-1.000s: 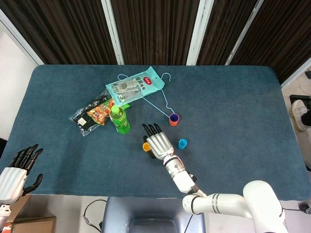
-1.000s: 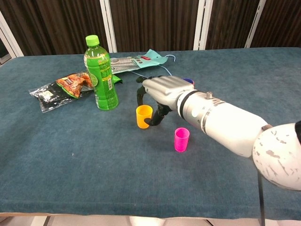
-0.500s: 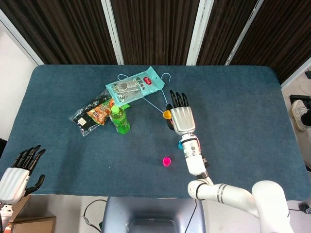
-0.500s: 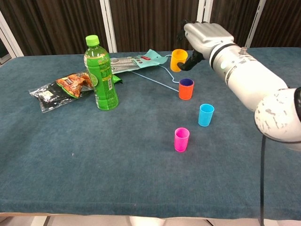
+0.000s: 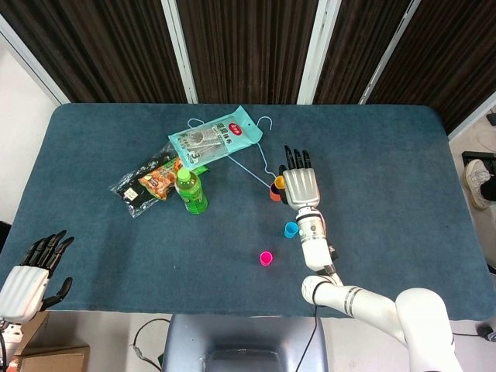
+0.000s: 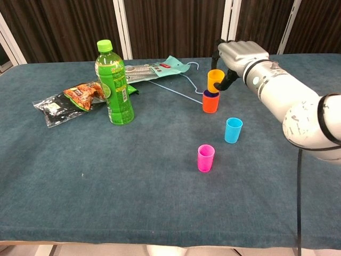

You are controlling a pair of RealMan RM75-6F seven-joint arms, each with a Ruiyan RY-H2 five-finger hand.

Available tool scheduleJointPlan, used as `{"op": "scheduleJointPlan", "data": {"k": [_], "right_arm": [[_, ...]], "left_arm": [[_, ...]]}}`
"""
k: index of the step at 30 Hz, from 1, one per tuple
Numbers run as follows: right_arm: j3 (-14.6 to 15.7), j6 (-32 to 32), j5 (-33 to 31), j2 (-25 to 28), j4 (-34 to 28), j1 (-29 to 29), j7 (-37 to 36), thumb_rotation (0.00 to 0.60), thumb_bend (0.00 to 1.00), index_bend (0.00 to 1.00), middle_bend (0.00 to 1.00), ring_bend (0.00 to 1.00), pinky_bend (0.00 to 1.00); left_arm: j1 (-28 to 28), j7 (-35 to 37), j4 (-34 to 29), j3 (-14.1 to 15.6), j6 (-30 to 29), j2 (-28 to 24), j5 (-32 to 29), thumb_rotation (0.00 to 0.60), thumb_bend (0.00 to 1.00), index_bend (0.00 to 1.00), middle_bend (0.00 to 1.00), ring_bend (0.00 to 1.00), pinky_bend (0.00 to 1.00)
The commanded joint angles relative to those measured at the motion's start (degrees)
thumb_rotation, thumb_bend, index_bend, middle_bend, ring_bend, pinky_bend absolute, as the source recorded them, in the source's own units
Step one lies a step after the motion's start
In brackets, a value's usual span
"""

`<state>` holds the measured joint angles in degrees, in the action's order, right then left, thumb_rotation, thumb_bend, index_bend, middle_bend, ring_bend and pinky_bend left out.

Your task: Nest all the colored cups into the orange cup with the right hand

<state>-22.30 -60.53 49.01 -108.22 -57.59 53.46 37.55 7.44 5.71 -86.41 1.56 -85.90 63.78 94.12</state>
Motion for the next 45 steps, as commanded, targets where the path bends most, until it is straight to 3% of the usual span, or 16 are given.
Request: {"op": "scheduleJointPlan", "data": {"k": [1,6,12,15,18,22,27,33,45], "right_arm": [[-0.01,0.00,0.07,-0.07,0.08,0.04,-0.07,0.600,0.48,0.65,0.03,0.00,0.00],[0.36,0.77,-0.52,-0.72,0.69,0.06,0.60,0.600,0.48,0.59,0.03,0.00,0.00],[0.41,2.04,-1.50,0.13,-0.88,-0.58,0.47,0.600,0.48,0.27,0.00,0.00,0.00],[1.16,1.31,-0.09,2.20,-4.73,-1.82,-0.62,0.600,0.48,0.18,0.00,0.00,0.00],[3.23,-0.39,3.25,6.34,-12.72,-4.58,-2.80,0.600,0.48,0.17,0.00,0.00,0.00],[8.48,-2.67,10.05,15.15,-27.29,-10.15,-7.01,0.600,0.48,0.19,0.00,0.00,0.00],[14.89,-1.53,13.47,23.94,-36.82,-13.85,-6.47,0.600,0.48,0.27,0.00,0.00,0.00],[17.70,0.97,13.66,25.87,-35.50,-14.76,-6.77,0.600,0.48,0.32,0.00,0.00,0.00],[16.47,4.35,11.23,19.81,-26.54,-12.89,-6.63,0.600,0.48,0.38,0.00,0.00,0.00]], "left_arm": [[0.00,0.01,0.00,-0.01,-0.01,-0.01,-0.01,0.600,0.43,0.00,0.00,0.00,0.10],[-0.09,0.07,0.01,-0.04,-0.15,-0.06,-0.10,0.600,0.43,0.00,0.00,0.00,0.10],[-0.06,0.09,0.07,-0.06,-0.16,-0.02,-0.09,0.600,0.43,0.00,0.00,0.00,0.10],[-0.02,0.09,0.10,-0.08,-0.14,0.00,-0.07,0.600,0.43,0.00,0.00,0.00,0.10],[-0.01,0.11,0.08,-0.08,-0.10,-0.01,-0.10,0.600,0.43,0.00,0.00,0.00,0.10],[-0.09,-0.18,0.00,0.03,-0.33,0.08,0.19,0.600,0.43,0.00,0.00,0.00,0.10],[-0.02,-0.94,-0.29,0.24,-0.06,0.31,0.43,0.600,0.43,0.00,0.00,0.00,0.11],[0.12,-2.00,-0.61,0.47,0.25,0.71,0.83,0.600,0.43,0.00,0.00,0.00,0.11],[0.33,-2.31,-0.57,0.44,0.65,0.90,0.64,0.600,0.43,0.00,0.00,0.00,0.11]]}}
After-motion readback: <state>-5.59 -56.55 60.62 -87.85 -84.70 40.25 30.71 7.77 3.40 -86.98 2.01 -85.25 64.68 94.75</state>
